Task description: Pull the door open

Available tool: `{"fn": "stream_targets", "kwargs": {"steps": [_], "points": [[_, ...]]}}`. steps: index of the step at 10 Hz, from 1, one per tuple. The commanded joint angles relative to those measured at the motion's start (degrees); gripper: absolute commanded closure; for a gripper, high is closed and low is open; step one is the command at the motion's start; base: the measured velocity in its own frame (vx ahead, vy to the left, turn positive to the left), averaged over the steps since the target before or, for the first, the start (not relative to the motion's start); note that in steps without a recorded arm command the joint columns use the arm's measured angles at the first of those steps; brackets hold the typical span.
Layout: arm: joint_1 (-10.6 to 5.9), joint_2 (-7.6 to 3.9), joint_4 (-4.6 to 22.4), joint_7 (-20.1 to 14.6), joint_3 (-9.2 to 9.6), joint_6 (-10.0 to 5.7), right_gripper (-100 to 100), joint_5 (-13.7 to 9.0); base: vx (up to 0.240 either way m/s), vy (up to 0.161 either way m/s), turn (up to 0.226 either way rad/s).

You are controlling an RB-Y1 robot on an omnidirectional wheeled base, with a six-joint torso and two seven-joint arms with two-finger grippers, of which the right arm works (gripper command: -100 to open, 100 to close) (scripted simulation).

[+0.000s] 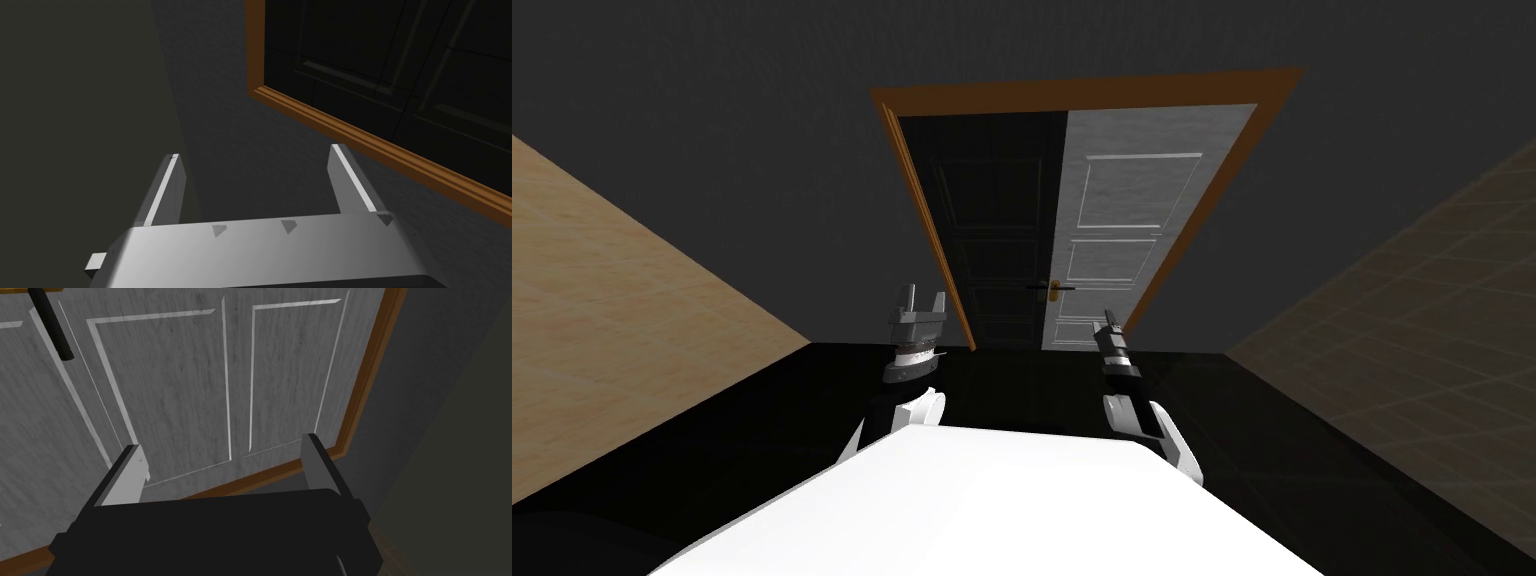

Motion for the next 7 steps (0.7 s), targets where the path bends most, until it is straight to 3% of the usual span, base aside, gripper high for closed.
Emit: {"fn": "stream_targets", "kwargs": {"steps": [1, 7], "points": [[-0.86, -0.23, 2.11, -0.74, -0.35, 0.26, -100, 0.64, 0.104, 0.004, 0.06], [-4.59, -1.77, 10.75, -3.72, -2.33, 0.77, -100, 2.56, 0.102, -0.002, 0.067]]}}
